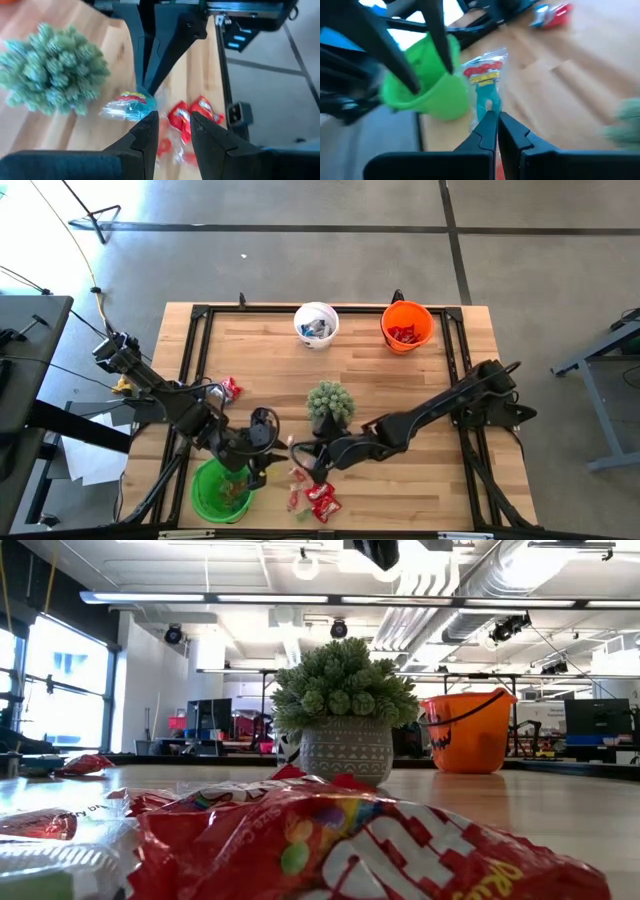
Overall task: Sort candy
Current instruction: Put the blue gummy into the green bucket
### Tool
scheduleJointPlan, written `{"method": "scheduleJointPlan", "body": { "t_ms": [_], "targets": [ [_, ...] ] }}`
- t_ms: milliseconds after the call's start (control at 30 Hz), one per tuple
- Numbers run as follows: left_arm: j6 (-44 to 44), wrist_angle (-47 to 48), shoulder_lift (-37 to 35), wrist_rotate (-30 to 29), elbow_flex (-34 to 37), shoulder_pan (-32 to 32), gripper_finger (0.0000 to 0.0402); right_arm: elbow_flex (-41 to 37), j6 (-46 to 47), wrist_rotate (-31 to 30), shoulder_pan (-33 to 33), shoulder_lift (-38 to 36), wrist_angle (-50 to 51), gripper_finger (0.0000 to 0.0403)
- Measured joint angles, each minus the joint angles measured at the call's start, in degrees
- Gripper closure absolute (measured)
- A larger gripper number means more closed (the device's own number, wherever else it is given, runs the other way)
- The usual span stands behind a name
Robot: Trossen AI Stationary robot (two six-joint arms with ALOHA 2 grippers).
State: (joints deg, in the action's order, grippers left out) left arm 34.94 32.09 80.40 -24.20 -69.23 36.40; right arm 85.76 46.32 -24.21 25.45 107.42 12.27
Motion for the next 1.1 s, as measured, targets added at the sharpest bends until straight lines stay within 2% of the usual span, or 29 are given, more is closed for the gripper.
{"method": "scheduleJointPlan", "body": {
  "t_ms": [133,233,500,700,1100],
  "targets": [
    [-1.1,-1.1,0.0,-2.5,0.0,-0.7,0.0304,6.7,-1.3,-5.4,0.0,0.0,12.5,0.0403],
    [-1.9,-2.1,0.0,-3.4,0.0,-1.3,0.0304,9.4,-1.5,-6.1,0.0,-0.1,16.6,0.0403],
    [-4.0,-3.5,0.0,-4.2,0.0,-3.0,0.0304,11.0,-2.7,-5.8,0.6,-0.1,17.3,0.0403],
    [-4.1,-3.5,0.0,-4.3,0.0,-3.4,0.0304,11.1,0.1,-5.6,1.2,-0.1,22.1,0.0403],
    [-5.2,-3.3,0.0,-5.1,0.0,-4.0,0.0304,11.1,-0.3,-6.7,1.2,-1.6,22.0,0.0403]
  ]
}}
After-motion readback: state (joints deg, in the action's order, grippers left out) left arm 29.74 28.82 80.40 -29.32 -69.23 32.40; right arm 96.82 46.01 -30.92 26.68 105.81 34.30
